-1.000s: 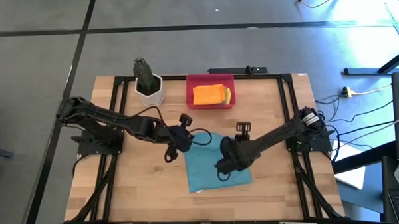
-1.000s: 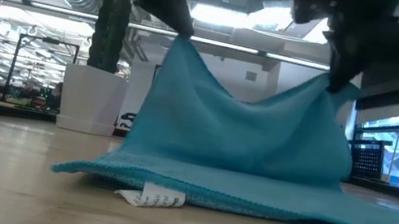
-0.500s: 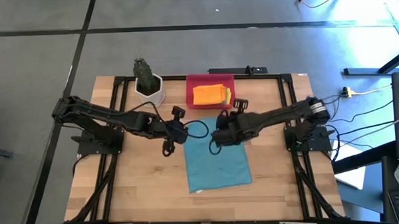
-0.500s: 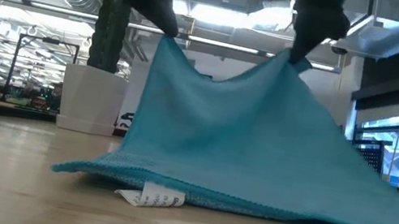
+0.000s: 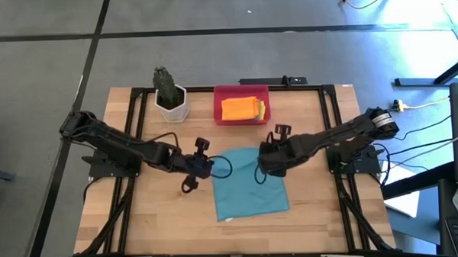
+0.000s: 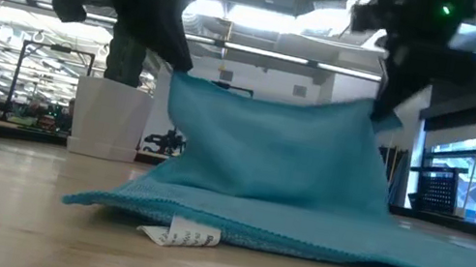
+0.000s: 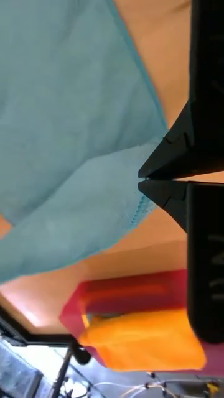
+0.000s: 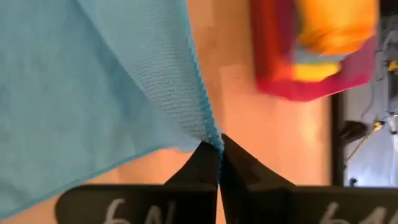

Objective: Fold microfiber towels
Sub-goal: Fold the blue microfiber cloth

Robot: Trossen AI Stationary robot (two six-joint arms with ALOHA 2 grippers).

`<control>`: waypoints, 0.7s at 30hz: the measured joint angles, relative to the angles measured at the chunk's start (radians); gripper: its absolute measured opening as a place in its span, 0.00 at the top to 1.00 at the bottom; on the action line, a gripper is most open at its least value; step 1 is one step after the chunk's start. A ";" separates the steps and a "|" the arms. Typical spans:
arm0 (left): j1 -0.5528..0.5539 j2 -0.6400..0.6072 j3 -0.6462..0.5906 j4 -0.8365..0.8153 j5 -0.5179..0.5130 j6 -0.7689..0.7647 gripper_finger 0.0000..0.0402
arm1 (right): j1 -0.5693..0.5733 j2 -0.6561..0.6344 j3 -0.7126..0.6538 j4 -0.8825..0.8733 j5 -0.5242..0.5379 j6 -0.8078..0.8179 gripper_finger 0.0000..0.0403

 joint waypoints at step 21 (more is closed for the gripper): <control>-0.241 0.178 -0.020 0.265 0.019 -0.104 1.00 | 0.319 0.000 -0.088 0.260 -0.131 0.201 0.99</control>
